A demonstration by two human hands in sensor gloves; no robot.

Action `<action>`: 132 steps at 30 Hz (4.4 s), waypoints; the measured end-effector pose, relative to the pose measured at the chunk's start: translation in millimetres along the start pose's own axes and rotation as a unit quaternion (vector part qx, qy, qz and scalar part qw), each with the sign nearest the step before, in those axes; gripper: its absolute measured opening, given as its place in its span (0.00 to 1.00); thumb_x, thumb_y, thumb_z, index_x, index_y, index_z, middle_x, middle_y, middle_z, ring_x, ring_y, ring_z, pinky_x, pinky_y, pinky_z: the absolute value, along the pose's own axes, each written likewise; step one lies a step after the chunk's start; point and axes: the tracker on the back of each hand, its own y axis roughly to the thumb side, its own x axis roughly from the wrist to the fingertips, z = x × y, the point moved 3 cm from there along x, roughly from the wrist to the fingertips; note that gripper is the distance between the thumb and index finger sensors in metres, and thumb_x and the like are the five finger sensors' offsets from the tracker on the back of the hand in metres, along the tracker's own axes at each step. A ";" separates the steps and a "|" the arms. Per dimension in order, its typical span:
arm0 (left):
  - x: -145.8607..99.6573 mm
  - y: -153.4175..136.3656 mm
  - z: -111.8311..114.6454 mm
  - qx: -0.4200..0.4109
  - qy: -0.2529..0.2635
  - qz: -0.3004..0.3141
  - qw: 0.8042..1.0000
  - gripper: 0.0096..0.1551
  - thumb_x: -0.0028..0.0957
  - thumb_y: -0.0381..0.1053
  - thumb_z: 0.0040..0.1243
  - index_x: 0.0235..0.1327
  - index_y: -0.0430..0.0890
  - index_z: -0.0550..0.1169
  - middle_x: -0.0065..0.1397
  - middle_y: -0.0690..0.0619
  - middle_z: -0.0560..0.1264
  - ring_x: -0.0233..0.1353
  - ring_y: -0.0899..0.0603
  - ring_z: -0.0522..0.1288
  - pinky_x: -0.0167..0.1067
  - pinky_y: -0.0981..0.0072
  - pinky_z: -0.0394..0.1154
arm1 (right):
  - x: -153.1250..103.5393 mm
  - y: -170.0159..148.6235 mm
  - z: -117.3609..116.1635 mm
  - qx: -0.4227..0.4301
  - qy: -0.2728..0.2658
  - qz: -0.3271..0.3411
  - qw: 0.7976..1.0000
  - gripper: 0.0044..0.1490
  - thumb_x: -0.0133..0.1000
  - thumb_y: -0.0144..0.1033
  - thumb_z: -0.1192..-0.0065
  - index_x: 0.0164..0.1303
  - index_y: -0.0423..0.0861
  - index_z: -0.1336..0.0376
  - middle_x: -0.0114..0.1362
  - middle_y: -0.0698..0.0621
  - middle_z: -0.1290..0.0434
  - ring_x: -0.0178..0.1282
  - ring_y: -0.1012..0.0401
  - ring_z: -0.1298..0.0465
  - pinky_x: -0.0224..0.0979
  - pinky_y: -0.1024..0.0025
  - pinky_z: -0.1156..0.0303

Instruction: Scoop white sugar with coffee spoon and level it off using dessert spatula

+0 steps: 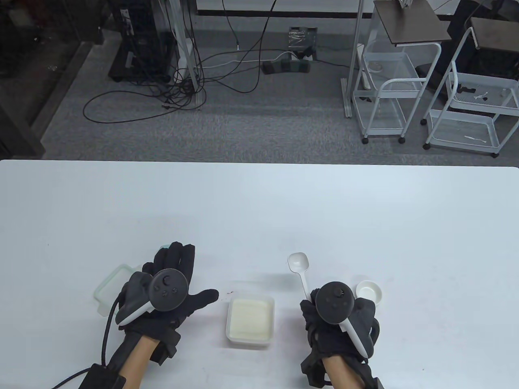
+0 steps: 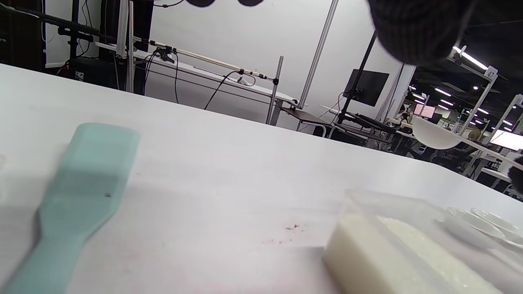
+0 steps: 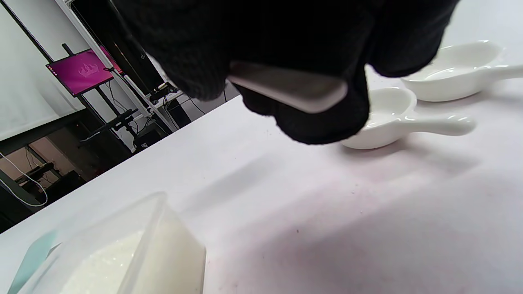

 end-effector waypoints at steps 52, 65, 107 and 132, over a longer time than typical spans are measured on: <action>13.3 70.4 89.8 -0.004 -0.166 0.144 0.975 0.71 0.55 0.71 0.63 0.93 0.35 0.44 0.93 0.31 0.49 0.84 0.21 0.60 0.71 0.17 0.57 | -51.3 89.5 -42.1 -0.312 0.042 0.286 0.905 0.27 0.61 0.28 0.36 0.72 0.42 0.33 0.58 0.39 0.25 0.44 0.54 0.19 0.65 0.42 0.23; 13.2 70.9 90.8 0.001 -0.172 0.140 0.975 0.70 0.56 0.71 0.62 0.93 0.36 0.43 0.94 0.32 0.48 0.84 0.21 0.59 0.71 0.17 0.56 | -22.4 56.0 -44.0 -0.075 0.178 0.248 0.949 0.26 0.63 0.28 0.41 0.70 0.33 0.33 0.51 0.41 0.23 0.39 0.56 0.18 0.62 0.45 0.22; 4.6 -9.5 10.8 -0.093 -0.048 0.002 0.995 0.62 0.61 0.70 0.57 0.93 0.33 0.50 0.91 0.28 0.55 0.83 0.20 0.61 0.70 0.17 0.57 | 6.4 3.8 -21.6 0.213 0.245 0.195 0.926 0.26 0.64 0.27 0.42 0.70 0.30 0.33 0.51 0.40 0.23 0.39 0.56 0.18 0.62 0.44 0.22; 16.3 -44.8 78.9 0.222 -0.230 -0.273 0.907 0.46 0.68 0.58 0.60 0.87 0.28 0.66 0.72 0.41 0.80 0.63 0.42 0.84 0.68 0.40 0.76 | 6.1 3.4 -22.9 0.203 0.246 0.192 0.928 0.26 0.64 0.27 0.42 0.70 0.30 0.34 0.51 0.40 0.23 0.39 0.56 0.18 0.62 0.44 0.23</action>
